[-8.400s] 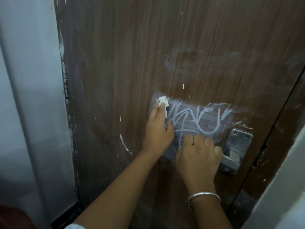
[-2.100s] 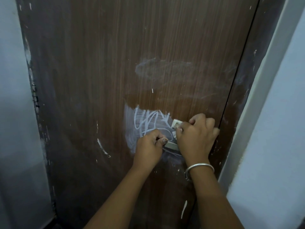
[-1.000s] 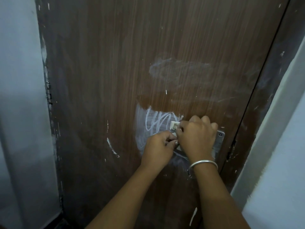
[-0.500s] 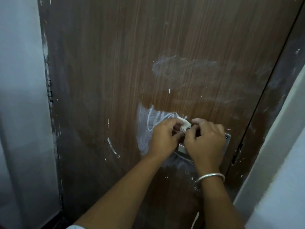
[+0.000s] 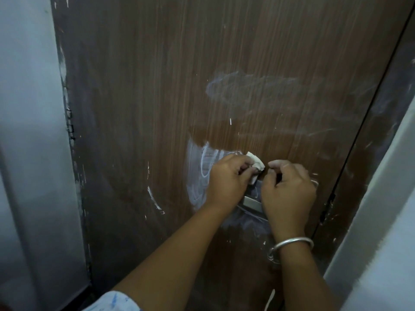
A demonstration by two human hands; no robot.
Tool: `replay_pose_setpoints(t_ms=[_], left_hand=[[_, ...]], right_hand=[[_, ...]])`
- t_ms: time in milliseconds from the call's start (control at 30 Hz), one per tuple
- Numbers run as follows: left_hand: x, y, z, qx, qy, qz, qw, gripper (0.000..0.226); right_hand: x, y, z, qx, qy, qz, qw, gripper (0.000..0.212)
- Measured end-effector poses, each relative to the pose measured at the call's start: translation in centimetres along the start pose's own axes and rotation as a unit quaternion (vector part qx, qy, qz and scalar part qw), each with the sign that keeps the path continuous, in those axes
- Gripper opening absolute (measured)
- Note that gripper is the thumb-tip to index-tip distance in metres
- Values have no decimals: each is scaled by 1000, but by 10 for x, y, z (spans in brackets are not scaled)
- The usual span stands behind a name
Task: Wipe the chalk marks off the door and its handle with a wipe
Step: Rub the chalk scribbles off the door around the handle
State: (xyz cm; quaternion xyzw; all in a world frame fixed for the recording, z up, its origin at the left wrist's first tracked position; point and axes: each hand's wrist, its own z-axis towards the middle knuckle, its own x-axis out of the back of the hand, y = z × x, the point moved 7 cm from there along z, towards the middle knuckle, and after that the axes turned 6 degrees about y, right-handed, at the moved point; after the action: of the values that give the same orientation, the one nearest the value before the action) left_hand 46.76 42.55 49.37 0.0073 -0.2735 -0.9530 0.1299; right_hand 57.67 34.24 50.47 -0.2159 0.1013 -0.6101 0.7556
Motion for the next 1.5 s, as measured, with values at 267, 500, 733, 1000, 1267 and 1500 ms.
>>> replay_pose_setpoints(t_ms=[267,500,733,1000,1267,1500], left_hand=[[15,-17,12,101,90,-52,989,21],[-5,10,4,-80,-17,48,995,6],[16,-19,19,98,75,-39,992,18],[36,-41,10,133,104,-2,986,18],[5,-19,0,-10,4,48,999,12],[5,-25,-1,72,-14,-24,997,12]], right_hand=[[-1,-3,-1,22,-12,-10,1000,12],[-2,-4,-3,21,-8,-21,1000,10],[-4,-4,-3,36,-29,-20,999,12],[-10,-3,-5,32,-59,-41,997,14],[-19,-2,-6,41,-107,-92,989,15],[-19,-1,-5,33,-113,-77,990,15]])
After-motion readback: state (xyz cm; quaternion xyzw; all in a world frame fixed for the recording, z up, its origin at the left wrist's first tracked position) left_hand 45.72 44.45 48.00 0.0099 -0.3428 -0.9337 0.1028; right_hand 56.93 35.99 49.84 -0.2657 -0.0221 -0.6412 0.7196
